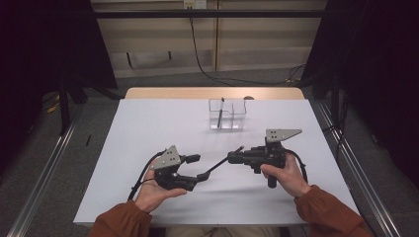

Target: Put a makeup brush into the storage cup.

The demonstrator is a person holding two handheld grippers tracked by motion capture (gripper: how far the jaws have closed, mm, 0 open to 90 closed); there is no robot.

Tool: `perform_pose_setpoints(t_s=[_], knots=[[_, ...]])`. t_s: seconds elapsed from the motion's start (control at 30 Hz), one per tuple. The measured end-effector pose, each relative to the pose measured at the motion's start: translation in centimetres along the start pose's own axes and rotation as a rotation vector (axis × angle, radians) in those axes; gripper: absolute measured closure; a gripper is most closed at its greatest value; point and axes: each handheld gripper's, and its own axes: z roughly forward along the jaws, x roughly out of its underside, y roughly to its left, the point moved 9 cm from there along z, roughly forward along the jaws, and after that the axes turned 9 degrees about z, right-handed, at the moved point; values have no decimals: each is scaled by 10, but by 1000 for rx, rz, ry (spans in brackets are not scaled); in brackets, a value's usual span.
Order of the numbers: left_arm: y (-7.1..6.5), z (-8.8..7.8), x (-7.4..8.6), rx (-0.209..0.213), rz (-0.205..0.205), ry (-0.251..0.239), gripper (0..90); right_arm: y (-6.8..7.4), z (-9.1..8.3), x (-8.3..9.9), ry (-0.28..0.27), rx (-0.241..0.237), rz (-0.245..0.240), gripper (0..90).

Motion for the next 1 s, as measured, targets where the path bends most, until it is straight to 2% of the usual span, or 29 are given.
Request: perform_pose_setpoints(t_s=[0.03,0.13,0.2,0.27,0.4,0.47,0.5,0.7,0.77,0.8,0.87,0.93,1.0], knots=[[1,-1,0,-13,9,1,250,-1,0,0,1,8,-6,843],[5,-4,-1,-39,-10,1,176,-2,-1,-1,-2,11,-8,842],[7,-8,-2,-63,2,-1,151,-3,-2,-2,-6,14,-5,842],[9,-11,-4,-79,-8,-10,120,-3,-4,-2,-5,17,-5,842],[11,-19,-5,-91,-15,-14,87,-4,-6,-3,-9,23,-5,843],[11,-21,-5,-88,-40,-15,59,-4,-8,-4,-9,27,-7,842],[12,-22,-6,-90,-48,-22,51,-5,-8,-4,-9,29,-10,842],[15,-28,-7,-89,-36,-35,32,-7,-10,-5,-10,41,-6,842],[16,-31,-8,-107,-51,-47,29,-7,-10,-5,-11,44,-8,842],[16,-34,-9,-101,-42,-52,27,-7,-11,-5,-10,45,-8,842],[17,-38,-10,-130,-35,-60,26,-8,-12,-5,-12,49,-11,842],[20,-43,-8,-174,-26,-43,27,-9,-13,-5,-10,56,-10,842],[20,-48,-5,-173,-22,-45,30,-10,-14,-5,-7,61,-9,842]])
